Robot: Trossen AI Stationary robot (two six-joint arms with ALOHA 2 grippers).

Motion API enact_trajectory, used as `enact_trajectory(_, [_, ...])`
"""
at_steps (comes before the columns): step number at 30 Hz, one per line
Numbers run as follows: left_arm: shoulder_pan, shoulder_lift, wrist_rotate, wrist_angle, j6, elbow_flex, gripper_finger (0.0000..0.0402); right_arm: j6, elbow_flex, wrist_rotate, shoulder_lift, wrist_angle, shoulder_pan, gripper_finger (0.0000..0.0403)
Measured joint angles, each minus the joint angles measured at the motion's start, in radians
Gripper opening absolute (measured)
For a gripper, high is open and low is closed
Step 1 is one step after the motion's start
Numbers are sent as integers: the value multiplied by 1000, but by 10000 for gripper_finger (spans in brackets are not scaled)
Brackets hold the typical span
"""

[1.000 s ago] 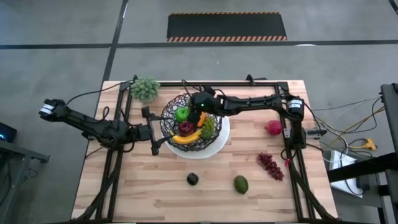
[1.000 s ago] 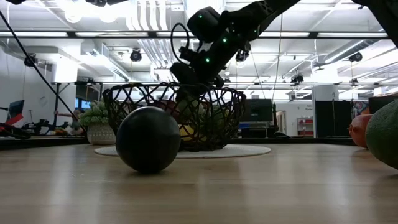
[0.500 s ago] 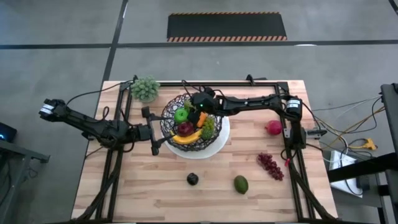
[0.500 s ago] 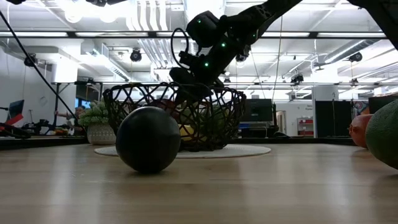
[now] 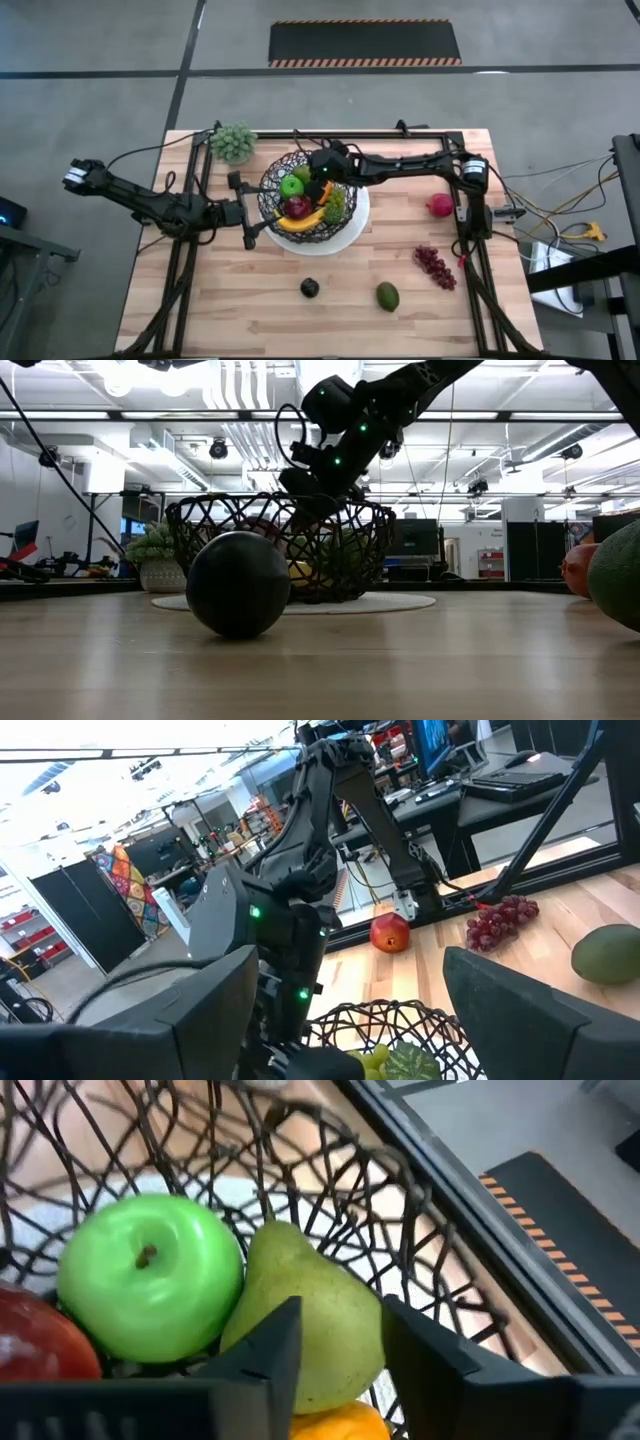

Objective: Build produce basket
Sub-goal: Put the pear into the wire basket, then put the lime into the wire basket

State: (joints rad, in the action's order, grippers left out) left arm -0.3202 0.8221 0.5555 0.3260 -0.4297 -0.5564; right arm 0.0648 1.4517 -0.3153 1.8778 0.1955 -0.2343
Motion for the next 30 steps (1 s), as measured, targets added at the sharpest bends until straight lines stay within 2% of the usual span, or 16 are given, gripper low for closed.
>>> enact_trajectory(5, [0, 0, 0, 0, 0, 0, 299, -14, -1, 0, 10, -3, -2, 61])
enact_trajectory(11, [0, 0, 0, 3, 0, 0, 299, -32, -1, 0, 17, 29, -2, 15])
enact_trajectory(19, [0, 0, 0, 3, 0, 0, 299, -58, -1, 0, 11, 102, -2, 9])
enact_trajectory(23, [0, 0, 0, 3, 11, 0, 299, -84, -1, -2, -40, 137, 8, 9])
enact_trajectory(30, [-3, 75, -2, 21, 269, 2, 299, -214, -1, 0, -156, 148, 83, 8])
